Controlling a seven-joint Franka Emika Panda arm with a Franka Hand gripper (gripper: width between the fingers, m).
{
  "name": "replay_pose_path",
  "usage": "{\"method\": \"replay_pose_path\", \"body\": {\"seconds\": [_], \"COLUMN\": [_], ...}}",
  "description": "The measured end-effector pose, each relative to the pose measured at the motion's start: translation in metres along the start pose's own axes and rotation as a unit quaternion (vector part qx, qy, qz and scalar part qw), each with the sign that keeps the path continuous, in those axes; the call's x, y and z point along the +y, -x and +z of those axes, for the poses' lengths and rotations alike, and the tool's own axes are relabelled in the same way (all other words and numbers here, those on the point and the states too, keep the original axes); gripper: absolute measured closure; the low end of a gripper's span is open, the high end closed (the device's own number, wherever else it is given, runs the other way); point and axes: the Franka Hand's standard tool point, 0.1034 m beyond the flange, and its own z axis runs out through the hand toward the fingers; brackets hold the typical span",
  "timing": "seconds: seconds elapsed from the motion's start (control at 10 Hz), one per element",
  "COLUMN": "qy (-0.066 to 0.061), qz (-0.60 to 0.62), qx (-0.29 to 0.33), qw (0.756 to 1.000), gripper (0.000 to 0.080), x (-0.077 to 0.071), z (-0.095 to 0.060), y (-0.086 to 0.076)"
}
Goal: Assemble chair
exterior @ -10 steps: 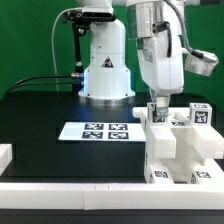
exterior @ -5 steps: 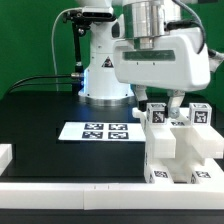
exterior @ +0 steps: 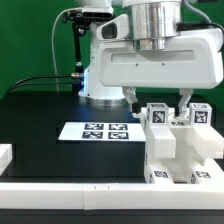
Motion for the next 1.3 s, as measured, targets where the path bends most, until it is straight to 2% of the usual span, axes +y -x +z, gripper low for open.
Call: {"method": "replay_pose_path", "body": {"seconds": [0.2, 0.3, 0.4, 0.5, 0.6, 0.7, 0.9, 1.0, 1.3], "qy": [-0.001, -0.001, -0.001, -0.001, -0.001, 0.000, 0.002, -0.001, -0.018], "qz": [-0.009, -0.001, 0.023, 0.059, 0.083, 0.150, 0.301, 0.385, 0.597], "qx": [0.000, 0.000, -0.001, -0.001, -0.001, 0.000, 0.002, 0.000, -0.003], "qw": [1.000, 1.000, 1.000, 0.998, 0.997, 0.989, 0.954, 0.923, 0.802], "gripper": [0.0151, 0.0265, 0.0265, 0.0447, 0.0518, 0.0518, 0.0518, 0.0518, 0.0518], "x": [0.0021, 0.0023, 0.0023, 0.0022, 0.0022, 0.0007, -0.0007, -0.0006, -0.0019], "z": [-0.0003, -0.0003, -0.0002, -0.0002, -0.0001, -0.0001, -0.0004, -0.0004, 0.0009], "y": [-0.0012, -0.0012, -0.0012, -0.0012, -0.0012, -0.0007, -0.0006, -0.0007, -0.0035]}}
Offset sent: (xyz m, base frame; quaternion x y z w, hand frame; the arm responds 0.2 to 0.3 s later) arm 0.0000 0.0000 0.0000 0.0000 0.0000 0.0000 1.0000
